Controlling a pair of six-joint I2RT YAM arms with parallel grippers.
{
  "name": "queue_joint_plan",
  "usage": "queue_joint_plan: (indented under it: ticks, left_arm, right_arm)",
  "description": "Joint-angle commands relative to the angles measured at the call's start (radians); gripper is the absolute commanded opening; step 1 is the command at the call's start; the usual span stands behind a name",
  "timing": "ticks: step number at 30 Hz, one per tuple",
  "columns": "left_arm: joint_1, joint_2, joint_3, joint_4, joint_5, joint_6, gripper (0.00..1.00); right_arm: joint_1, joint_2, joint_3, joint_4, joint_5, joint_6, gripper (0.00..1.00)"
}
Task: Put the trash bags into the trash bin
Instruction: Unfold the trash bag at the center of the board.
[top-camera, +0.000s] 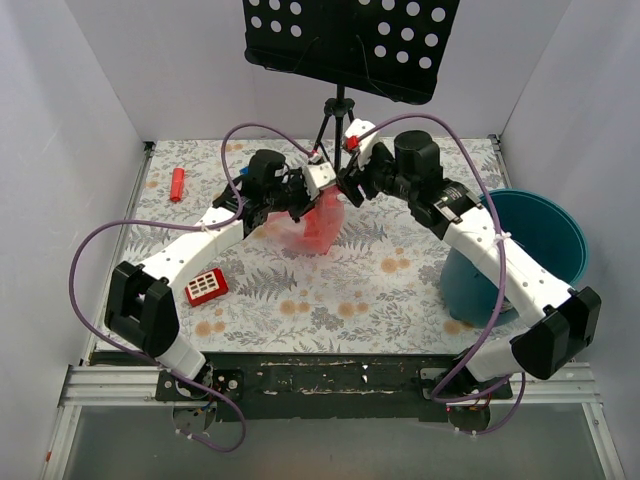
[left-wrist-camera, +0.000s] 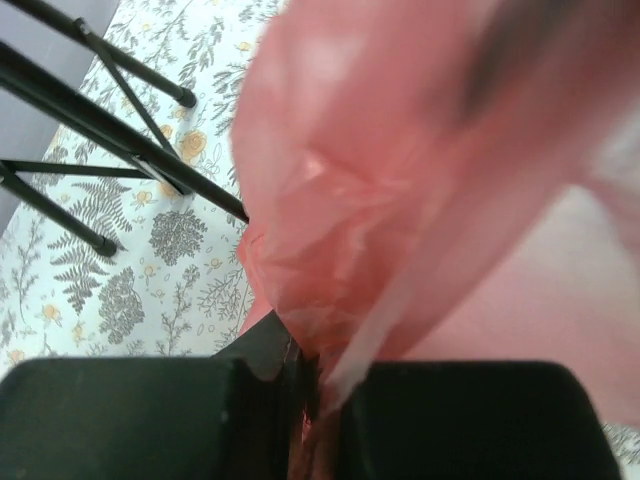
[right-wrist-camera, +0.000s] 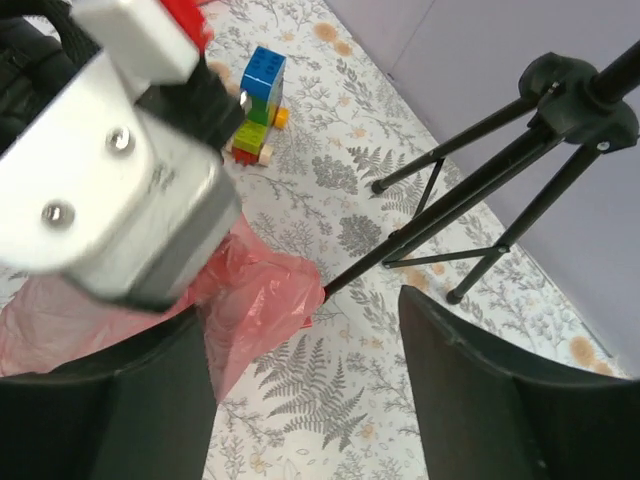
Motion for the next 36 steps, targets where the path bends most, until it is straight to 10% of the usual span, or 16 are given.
queue_joint_plan:
  ticks: [1,10,24,26,28,36]
  left_arm:
    - [0.007,-0.081,0.008,0.057,-0.097,-0.251,0.00]
    - [0.010,-0.079,0.009,0.079,-0.339,-0.479,0.00]
    - [0.012,-0.081,0.075,0.056,-0.292,-0.528,0.00]
    - [0.012,-0.095,0.060,0.057,-0.293,-0.514,0.00]
    - [0.013,-0.113,0.039,0.057,-0.307,-0.487,0.00]
    - [0.041,-0.208,-0.135,0.076,-0.345,-0.376,0.05]
  right_arm:
    - [-0.036,-0.061,-0.017,0.001,-0.101,0.151,0.77]
    - [-0.032,-0.125,-0.038,-0.052,-0.284,0.182,0.85]
    - [0.057,0.071,-0.034,0.153,-0.101,0.092,0.87]
    - [0.062,0.103,-0.015,0.171,-0.042,0.100,0.61]
    - [0.056,0.115,-0.005,0.175,0.084,0.111,0.02]
    - [-0.073,0.080,0.003,0.122,0.097,0.174,0.01]
